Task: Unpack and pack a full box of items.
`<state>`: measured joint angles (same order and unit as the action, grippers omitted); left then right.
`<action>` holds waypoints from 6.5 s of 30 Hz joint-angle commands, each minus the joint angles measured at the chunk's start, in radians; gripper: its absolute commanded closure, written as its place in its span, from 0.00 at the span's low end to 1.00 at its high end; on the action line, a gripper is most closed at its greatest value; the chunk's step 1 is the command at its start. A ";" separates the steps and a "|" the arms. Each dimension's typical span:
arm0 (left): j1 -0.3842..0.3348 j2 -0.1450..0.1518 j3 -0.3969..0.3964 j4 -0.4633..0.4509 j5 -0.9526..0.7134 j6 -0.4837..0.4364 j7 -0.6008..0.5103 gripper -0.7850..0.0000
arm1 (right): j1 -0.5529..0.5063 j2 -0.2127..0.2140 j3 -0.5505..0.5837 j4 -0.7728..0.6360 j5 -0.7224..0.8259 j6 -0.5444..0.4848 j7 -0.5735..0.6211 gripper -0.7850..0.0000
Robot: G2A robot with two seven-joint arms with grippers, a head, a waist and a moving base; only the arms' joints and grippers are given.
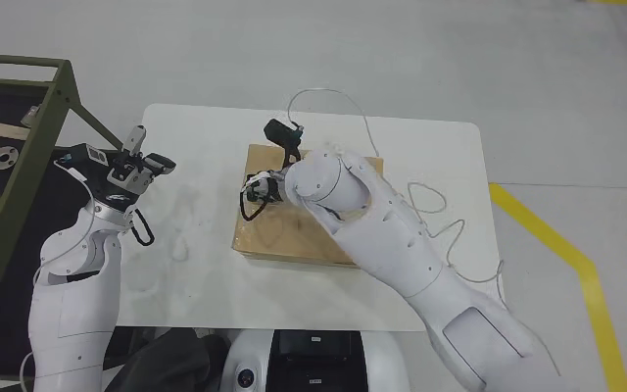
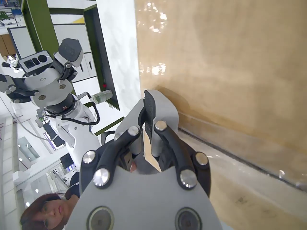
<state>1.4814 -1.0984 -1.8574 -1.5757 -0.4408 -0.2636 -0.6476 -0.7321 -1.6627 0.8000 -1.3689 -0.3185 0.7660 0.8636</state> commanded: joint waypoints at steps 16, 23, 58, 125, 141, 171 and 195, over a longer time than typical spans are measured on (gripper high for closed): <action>0.000 0.000 0.000 0.000 0.000 0.000 0.000 0.00 | -0.179 0.081 0.136 -0.193 -0.073 0.082 0.067 1.00; 0.000 0.000 0.000 0.000 0.000 0.000 0.000 0.00 | -0.244 0.104 0.188 -0.262 -0.076 0.105 0.052 1.00; 0.000 0.000 0.000 0.000 0.000 0.000 0.000 0.00 | -0.518 0.205 0.419 -0.539 -0.102 0.176 -0.037 1.00; 0.000 0.000 0.000 0.000 0.000 0.000 0.000 0.00 | -0.641 0.290 0.550 -0.584 0.060 0.107 -0.248 1.00; 0.000 0.000 0.000 0.000 0.000 0.000 0.000 0.00 | -0.549 0.301 0.516 -0.522 0.064 0.108 -0.269 1.00; 0.000 0.000 0.000 0.000 0.000 0.000 0.000 0.00 | -0.682 0.340 0.730 -0.715 0.041 -0.033 -0.413 0.87; 0.000 0.000 0.000 0.000 0.000 0.000 0.000 0.00 | -0.680 0.341 0.732 -0.716 0.042 -0.038 -0.418 0.00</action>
<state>1.4814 -1.0984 -1.8574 -1.5757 -0.4408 -0.2636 -0.6476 -1.4125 -1.3215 1.5319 -2.0851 -0.2768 0.7279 0.4456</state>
